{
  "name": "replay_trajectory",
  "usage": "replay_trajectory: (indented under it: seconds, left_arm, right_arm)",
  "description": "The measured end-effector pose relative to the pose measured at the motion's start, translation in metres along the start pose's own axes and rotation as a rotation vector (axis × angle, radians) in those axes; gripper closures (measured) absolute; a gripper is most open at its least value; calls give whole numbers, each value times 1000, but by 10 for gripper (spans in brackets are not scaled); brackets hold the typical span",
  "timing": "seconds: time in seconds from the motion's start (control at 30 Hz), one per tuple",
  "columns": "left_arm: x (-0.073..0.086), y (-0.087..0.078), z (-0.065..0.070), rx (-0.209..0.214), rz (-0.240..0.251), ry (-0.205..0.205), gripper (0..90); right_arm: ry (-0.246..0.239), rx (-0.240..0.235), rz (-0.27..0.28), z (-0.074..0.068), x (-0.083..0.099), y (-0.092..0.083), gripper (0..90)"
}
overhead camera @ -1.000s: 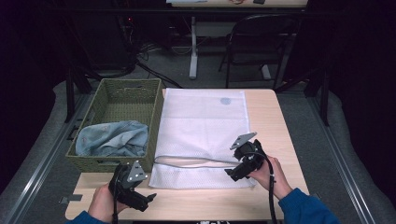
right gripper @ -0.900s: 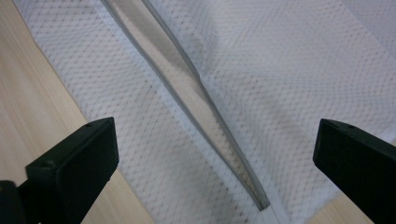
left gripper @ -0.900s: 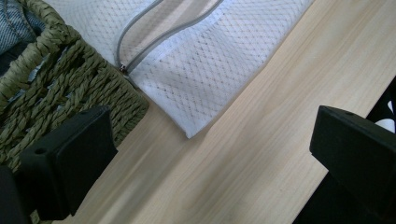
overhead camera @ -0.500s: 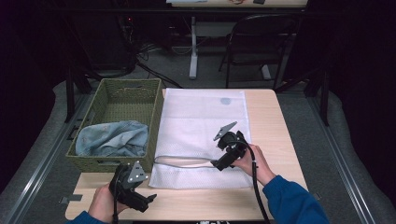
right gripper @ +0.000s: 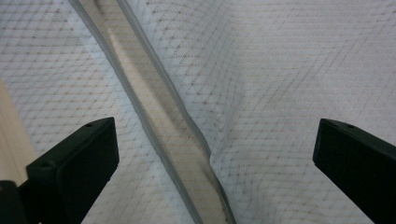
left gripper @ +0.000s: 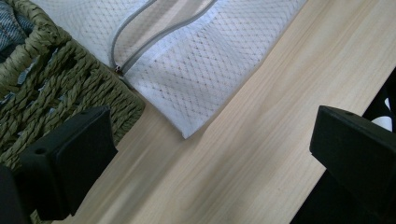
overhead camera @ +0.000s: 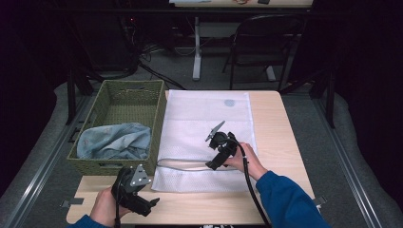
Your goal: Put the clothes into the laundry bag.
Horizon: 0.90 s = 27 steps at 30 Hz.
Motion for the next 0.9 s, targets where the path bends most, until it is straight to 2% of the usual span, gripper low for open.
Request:
replay_trajectory:
  seconds: [0.3, 0.33, 0.4, 0.53, 0.63, 0.7, 0.83, 0.9]
  left_arm:
    - [0, 1, 0, 0, -3, 4, 1]
    - [0, 1, 1, 3, -2, 5, 1]
    - [0, 1, 1, 2, -3, 4, 0]
    - [0, 1, 1, 3, -4, 8, 1]
    - [0, 2, 1, 3, -6, 9, 1]
    - [0, 2, 1, 3, -5, 9, 0]
    - [0, 2, 1, 2, -5, 6, 1]
    - [0, 2, 0, 2, -6, 8, 1]
  right_arm:
    - [0, -5, -62, 6, 6, 29, 59]
    - [-2, -4, -76, 7, 8, 34, 94]
    - [1, -6, -68, 7, 8, 37, 140]
    - [6, 5, -79, 8, 9, 40, 243]
    - [14, 19, -80, 9, 9, 40, 300]
    - [9, 11, -76, 9, 8, 40, 315]
    - [1, 27, -59, 10, 6, 38, 465]
    - [4, 23, -58, 10, 6, 38, 485]
Point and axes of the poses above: each handheld gripper's, and its own axes: y roughly forward along the jaws, x roughly out of its underside, z roughly to its right, the point moved 9 cm from there along y, roughly forward along the jaws, and after that the axes turned 4 degrees about x, right-handed, at the moved point
